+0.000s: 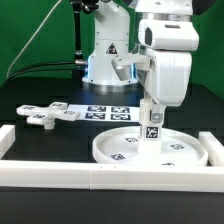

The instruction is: Assemble round table

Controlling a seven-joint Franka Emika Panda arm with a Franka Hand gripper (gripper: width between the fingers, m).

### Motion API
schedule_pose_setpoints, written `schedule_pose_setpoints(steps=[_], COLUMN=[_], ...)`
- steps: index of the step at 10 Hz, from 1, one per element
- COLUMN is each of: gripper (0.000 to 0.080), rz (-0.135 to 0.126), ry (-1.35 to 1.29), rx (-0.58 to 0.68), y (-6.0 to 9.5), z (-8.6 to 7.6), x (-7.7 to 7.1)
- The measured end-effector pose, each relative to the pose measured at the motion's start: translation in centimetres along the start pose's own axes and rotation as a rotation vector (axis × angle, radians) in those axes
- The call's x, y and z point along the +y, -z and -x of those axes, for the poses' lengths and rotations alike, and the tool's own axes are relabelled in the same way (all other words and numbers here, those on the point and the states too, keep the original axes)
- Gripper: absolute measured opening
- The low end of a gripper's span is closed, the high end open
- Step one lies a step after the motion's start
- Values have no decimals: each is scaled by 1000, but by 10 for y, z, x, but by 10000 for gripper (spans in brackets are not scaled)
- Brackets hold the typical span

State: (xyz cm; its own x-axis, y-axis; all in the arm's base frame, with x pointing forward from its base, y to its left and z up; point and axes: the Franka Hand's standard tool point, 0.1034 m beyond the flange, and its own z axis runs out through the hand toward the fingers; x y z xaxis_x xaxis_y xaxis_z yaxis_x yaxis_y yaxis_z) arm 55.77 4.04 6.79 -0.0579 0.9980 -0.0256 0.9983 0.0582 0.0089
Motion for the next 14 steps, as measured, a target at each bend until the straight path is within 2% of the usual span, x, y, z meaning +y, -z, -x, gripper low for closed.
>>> schedule_pose_setpoints(steps=[3, 4, 6, 10, 11, 13, 14], gripper=[406, 406, 406, 407, 407, 407, 407], rz=[0, -2, -24, -25, -39, -86, -92], ry=[-34, -115, -347, -633, -809, -1038, -1175], rx=[0, 1, 2, 2, 17, 42, 48], y=[0, 1, 0, 0, 0, 0, 0], z=[0, 0, 0, -1, -1, 1, 1], x=[0, 0, -1, -1, -3, -5, -4])
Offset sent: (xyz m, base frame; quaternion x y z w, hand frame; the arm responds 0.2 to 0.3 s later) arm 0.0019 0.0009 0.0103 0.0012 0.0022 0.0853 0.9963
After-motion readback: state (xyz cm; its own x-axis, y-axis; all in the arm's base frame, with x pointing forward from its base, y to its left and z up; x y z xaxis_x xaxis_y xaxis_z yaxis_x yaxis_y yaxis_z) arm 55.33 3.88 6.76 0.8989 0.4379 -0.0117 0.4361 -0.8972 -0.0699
